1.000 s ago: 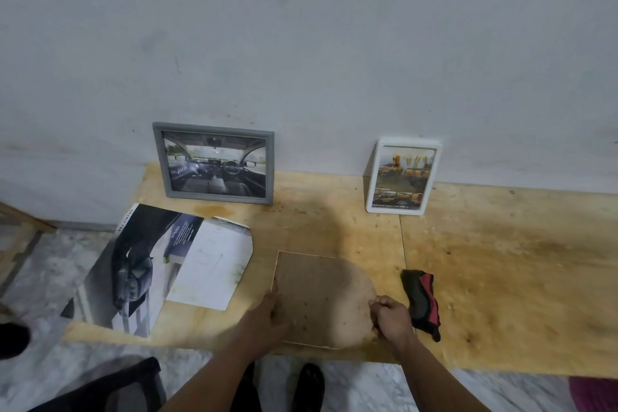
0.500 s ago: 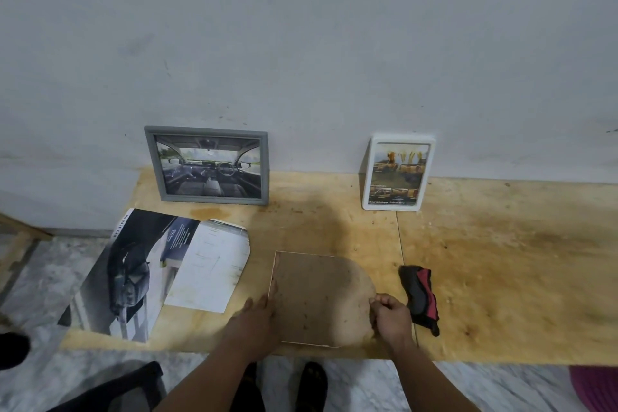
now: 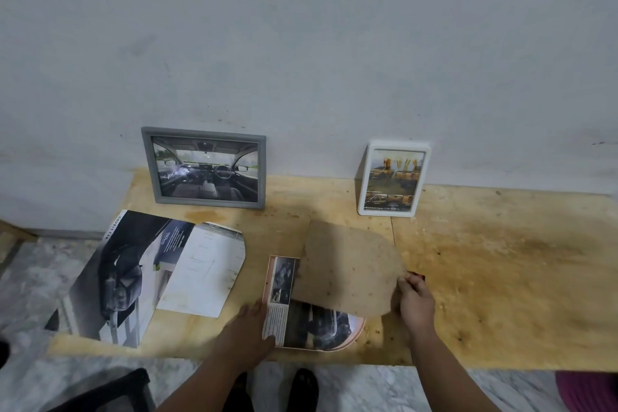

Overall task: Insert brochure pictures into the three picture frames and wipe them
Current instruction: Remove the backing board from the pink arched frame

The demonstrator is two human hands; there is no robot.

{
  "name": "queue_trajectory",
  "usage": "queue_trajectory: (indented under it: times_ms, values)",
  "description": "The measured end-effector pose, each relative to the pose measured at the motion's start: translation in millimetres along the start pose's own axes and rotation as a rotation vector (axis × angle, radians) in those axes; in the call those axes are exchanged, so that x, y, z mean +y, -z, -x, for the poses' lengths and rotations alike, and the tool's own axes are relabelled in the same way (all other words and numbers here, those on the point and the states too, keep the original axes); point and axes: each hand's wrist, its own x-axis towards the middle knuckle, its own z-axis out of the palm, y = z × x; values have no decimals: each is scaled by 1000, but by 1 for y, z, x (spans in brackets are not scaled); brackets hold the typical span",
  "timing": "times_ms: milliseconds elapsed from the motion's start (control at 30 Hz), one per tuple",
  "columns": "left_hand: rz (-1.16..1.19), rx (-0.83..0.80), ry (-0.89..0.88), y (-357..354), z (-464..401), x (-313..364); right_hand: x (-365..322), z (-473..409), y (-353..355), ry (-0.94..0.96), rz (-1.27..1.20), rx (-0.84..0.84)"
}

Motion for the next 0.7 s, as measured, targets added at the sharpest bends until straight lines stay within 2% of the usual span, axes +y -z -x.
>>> queue_trajectory:
  times_ms: [267, 400, 567, 700]
  values:
    - [-6, 10, -42, 2, 4, -2, -101, -22, -85, 118, -47, -43]
    - [-19, -9, -45, 4, 5, -5, -121, -36, -119, 106, 10, -71]
    - [10, -22, -38, 7, 8, -5, -122, -33, -132, 142, 220, -144]
    - [9, -30, -44, 10, 9, -5, -116, -31, -134, 184, 404, -292]
